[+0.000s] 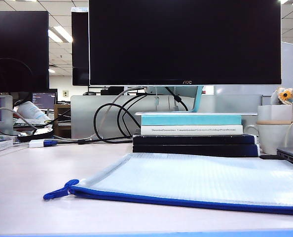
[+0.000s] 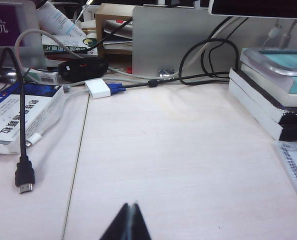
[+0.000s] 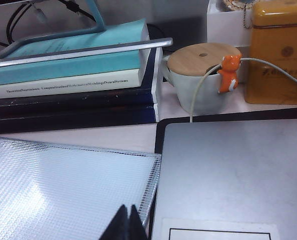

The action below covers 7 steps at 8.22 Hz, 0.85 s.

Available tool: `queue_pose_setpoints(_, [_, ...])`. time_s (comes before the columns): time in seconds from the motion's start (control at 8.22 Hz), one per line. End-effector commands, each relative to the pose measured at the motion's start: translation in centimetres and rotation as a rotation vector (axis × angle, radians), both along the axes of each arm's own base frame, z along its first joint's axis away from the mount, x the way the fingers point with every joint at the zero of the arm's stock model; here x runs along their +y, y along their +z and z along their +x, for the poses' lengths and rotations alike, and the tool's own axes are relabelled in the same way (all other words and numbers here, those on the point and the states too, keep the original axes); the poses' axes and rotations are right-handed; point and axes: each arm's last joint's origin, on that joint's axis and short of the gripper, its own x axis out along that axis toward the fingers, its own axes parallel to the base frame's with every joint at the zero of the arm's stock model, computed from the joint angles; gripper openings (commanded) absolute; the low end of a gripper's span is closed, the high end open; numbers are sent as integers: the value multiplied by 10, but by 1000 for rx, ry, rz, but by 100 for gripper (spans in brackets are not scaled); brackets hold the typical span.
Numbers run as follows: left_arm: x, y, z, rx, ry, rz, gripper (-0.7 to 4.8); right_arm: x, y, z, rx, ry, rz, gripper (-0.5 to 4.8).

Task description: Pick up the transparent plastic file bag with a blue zipper and close its zipper.

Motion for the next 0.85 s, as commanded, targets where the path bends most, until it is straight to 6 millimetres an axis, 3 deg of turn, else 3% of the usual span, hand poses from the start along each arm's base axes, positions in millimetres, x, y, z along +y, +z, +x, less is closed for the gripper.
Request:
queue_pose_setpoints(0.12, [-3, 46, -4, -72, -110, -157, -6, 0, 37, -2, -150, -3, 203, -2])
queue_pose_setpoints(0.24, [-4, 72, -9, -74, -111, -138, -6, 3, 79, 4, -174, 68, 171, -2])
queue_pose_setpoints(0.37, [-4, 94, -7, -20, -138, -69, -6, 14, 113, 30, -87, 234, 97, -2])
queue_pose_setpoints(0.61, [-6, 111, -1, 111, -241, 52, -6, 35, 130, 63, 31, 411, 43, -1])
queue_pose_setpoints(0.73, [-7, 137, 13, 223, -350, 176, -6, 69, 132, 92, 134, 598, -37, -1])
queue_pose_setpoints(0.85, [-7, 146, 21, 234, -376, 228, -6, 90, 127, 101, 183, 716, -81, -1])
